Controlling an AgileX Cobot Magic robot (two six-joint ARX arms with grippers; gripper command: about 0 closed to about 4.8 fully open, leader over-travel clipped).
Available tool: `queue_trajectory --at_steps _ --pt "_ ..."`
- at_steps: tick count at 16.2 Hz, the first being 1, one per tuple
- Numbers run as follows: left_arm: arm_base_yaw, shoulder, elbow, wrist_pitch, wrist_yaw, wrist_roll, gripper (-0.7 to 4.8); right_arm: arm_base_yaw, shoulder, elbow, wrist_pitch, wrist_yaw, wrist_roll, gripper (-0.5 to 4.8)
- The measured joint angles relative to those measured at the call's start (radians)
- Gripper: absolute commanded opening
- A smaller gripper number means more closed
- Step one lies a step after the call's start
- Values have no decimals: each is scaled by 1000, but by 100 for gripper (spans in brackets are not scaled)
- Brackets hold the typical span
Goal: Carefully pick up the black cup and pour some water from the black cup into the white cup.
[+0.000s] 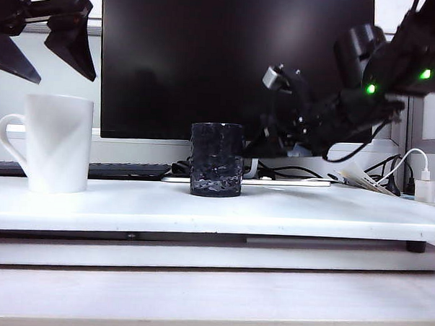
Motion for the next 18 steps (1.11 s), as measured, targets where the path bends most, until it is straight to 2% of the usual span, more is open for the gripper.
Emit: queue_trajectory --at_steps 8,11,12,14,15,18 --pt "0 0 0 -64 0 0 479 14 111 3 251 1 62 387" --pt "0 0 0 -96 0 0 479 14 145 4 294 1 151 385" --pt "0 0 0 -100 0 0 479 18 161 4 330 4 182 358" --pt "0 0 0 -100 -1 0 479 29 177 3 364 3 189 222" --pt "1 0 0 -100 -1 0 479 34 180 3 383 3 189 202" --pt "1 0 0 -100 -2 1 479 43 184 3 408 3 196 195"
